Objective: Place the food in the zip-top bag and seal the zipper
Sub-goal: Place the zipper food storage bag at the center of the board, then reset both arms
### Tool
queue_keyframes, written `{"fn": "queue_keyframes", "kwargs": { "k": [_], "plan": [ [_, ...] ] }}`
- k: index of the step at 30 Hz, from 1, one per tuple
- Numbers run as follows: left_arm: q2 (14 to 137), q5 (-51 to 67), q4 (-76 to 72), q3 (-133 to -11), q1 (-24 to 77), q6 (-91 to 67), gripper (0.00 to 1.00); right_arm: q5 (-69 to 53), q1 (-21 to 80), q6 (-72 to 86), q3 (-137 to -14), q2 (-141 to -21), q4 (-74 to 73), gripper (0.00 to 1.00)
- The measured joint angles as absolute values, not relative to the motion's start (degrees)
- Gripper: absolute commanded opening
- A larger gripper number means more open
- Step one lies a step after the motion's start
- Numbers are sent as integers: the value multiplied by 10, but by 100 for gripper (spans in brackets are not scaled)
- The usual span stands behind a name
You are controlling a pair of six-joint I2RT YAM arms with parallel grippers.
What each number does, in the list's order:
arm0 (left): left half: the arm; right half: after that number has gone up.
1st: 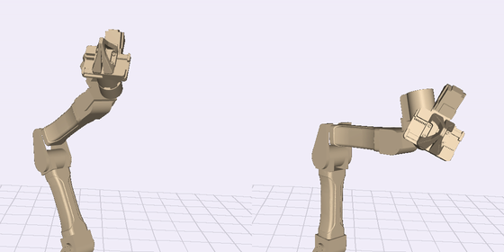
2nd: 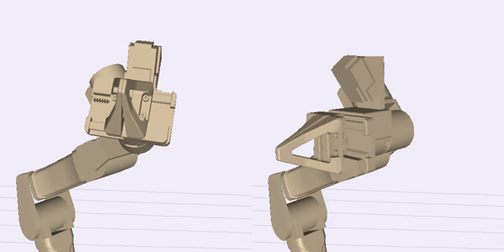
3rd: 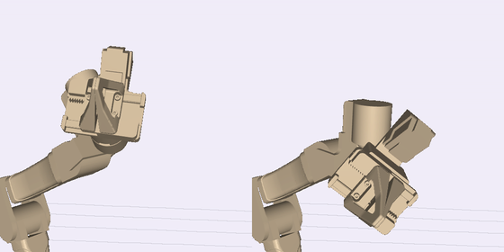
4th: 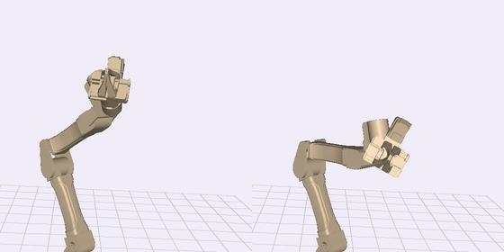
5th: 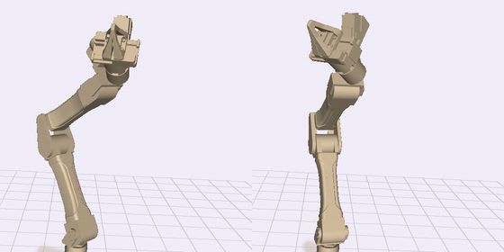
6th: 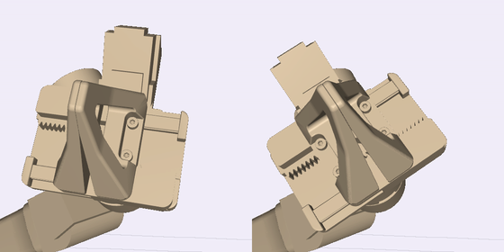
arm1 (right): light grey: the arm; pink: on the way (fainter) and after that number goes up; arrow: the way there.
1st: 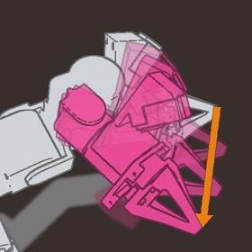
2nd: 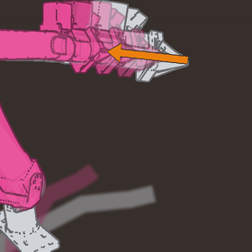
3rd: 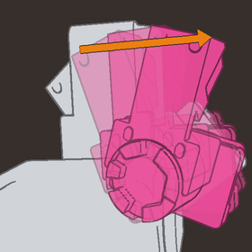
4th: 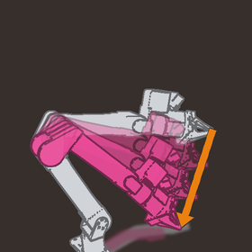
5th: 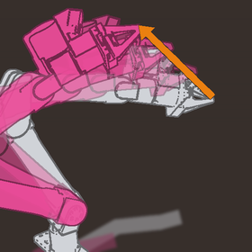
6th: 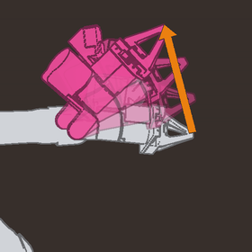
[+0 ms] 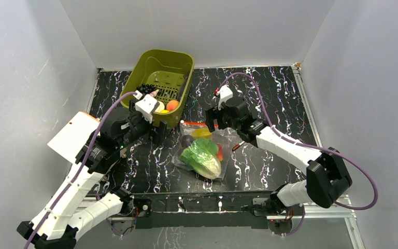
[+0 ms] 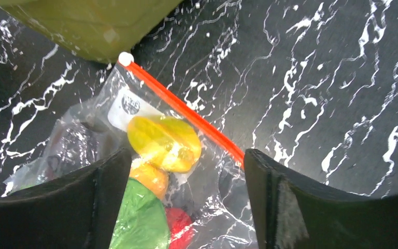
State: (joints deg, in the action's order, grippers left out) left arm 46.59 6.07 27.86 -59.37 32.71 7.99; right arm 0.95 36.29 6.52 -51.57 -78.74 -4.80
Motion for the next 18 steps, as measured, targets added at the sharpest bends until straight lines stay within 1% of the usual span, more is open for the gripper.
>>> {"fn": "queue_keyframes", "kwargs": {
  "k": [1,2,5,12,18],
  "plan": [
    [465,50,271,-591,327,63,98,11,363,68,-526,-785,-56,97],
    [464,38,265,-590,327,43,98,12,363,74,-536,-780,-65,98],
    [464,7,255,-588,327,-14,98,18,363,93,-553,-747,-104,98],
    [472,-68,232,-588,327,-138,99,72,363,155,-579,-623,-186,98],
    [464,-93,212,-588,327,-167,98,91,363,194,-608,-542,-259,98]
  ]
}}
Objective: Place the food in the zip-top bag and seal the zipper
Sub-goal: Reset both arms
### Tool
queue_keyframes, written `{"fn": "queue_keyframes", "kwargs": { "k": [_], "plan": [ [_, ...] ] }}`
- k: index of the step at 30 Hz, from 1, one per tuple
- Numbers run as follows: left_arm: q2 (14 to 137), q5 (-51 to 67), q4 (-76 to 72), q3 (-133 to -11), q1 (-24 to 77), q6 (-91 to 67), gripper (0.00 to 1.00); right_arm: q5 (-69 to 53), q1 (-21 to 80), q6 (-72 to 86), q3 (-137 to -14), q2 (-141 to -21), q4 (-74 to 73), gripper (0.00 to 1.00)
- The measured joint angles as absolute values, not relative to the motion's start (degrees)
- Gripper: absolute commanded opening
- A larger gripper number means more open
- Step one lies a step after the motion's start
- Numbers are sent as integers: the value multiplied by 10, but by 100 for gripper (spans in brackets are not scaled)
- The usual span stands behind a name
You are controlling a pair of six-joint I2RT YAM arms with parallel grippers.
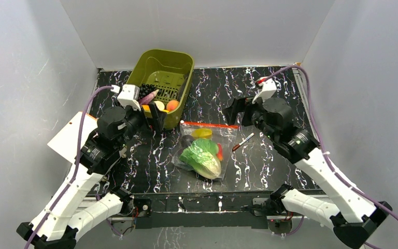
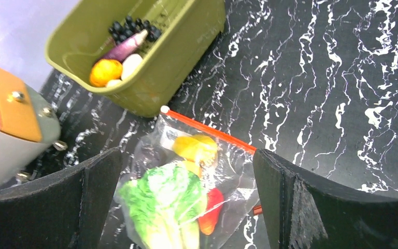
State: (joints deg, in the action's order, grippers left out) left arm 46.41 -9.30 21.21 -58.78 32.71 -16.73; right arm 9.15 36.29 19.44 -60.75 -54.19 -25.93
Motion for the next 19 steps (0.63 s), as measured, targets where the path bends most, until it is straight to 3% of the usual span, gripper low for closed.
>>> {"fn": "queue_keyframes", "kwargs": {
  "k": [9,19],
  "plan": [
    [448,-106,202,-619,327,-165,98,95,363,248,-625,-453,-293,98],
    [438,-142,208,-616,327,-179,98,86,363,285,-623,-452,-307,98]
  ]
}}
